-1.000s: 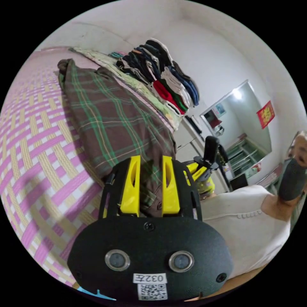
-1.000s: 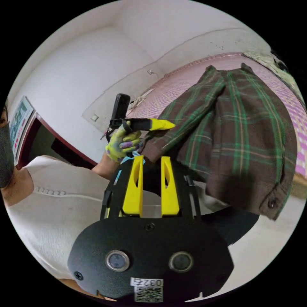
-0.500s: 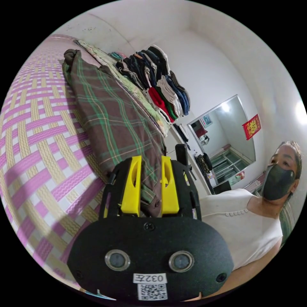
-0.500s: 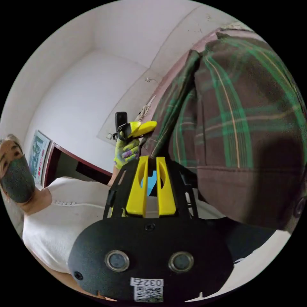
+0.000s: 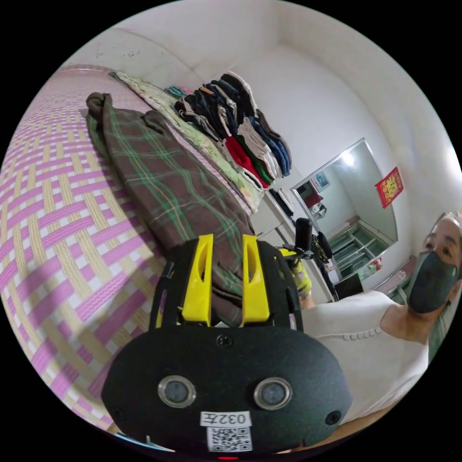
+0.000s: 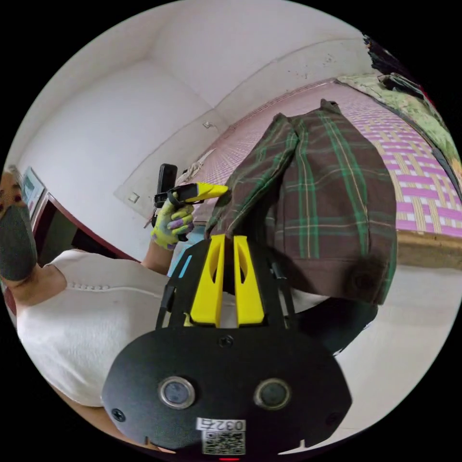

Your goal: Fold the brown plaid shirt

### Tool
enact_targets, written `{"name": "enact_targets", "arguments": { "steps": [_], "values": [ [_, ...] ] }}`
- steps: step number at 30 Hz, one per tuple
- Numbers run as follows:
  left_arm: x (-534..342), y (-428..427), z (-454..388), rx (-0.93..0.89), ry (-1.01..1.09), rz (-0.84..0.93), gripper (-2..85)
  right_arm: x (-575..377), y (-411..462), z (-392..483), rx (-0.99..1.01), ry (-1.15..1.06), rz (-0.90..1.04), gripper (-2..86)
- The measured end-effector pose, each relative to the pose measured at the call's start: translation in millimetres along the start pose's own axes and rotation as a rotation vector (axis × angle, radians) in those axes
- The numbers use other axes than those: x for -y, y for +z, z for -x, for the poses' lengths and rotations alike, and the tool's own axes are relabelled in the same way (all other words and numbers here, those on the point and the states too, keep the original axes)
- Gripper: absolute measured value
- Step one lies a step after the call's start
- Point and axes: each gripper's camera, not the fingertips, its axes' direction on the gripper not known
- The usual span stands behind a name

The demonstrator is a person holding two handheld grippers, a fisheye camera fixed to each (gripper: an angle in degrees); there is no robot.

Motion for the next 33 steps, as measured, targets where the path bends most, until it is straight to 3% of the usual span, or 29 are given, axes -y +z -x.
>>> {"name": "enact_targets", "arguments": {
  "steps": [4,7,9,11,14,18,22,24,26,29,33],
  "values": [
    [19.7,6.2,-1.5,0.061,0.014,-0.033,5.7,2.7,-7.3,29.3,-0.016,-0.101,-0.085,3.5],
    [33.6,18.4,4.8,0.092,-0.003,-0.051,5.6,-6.2,6.1,37.0,-0.195,-0.154,-0.068,3.2],
    [38.3,33.5,13.4,0.111,-0.031,-0.023,4.7,-17.9,31.8,-16.4,-0.087,0.055,0.058,2.8],
    [38.3,43.9,20.2,0.122,-0.067,0.003,4.0,-29.7,34.0,-36.3,0.037,0.130,0.009,2.6],
    [39.8,45.7,19.9,0.134,-0.072,0.000,3.3,-24.8,33.4,-17.2,-0.041,0.060,-0.004,2.6],
    [47.5,36.7,-5.0,0.063,0.073,-0.098,2.0,-20.2,20.3,1.9,-0.032,-0.005,-0.062,2.6],
    [56.9,65.7,-9.2,0.172,0.098,0.004,0.1,-25.2,13.6,2.7,-0.135,-0.030,-0.092,2.8],
    [59.1,95.7,-1.9,0.292,0.079,0.121,-0.5,-35.2,29.6,-38.8,-0.078,0.107,-0.037,2.8],
    [57.8,101.2,1.0,0.313,0.077,0.126,-0.7,-44.1,37.3,-55.1,-0.005,0.155,-0.021,2.8],
    [59.2,90.9,2.8,0.265,0.082,0.118,-0.8,-52.1,17.4,-48.4,-0.046,0.105,-0.088,4.2],
    [32.1,39.1,-12.3,-0.014,0.229,-0.011,0.2,-75.3,-62.2,-57.7,-0.116,0.085,-0.355,6.7]
  ]
}}
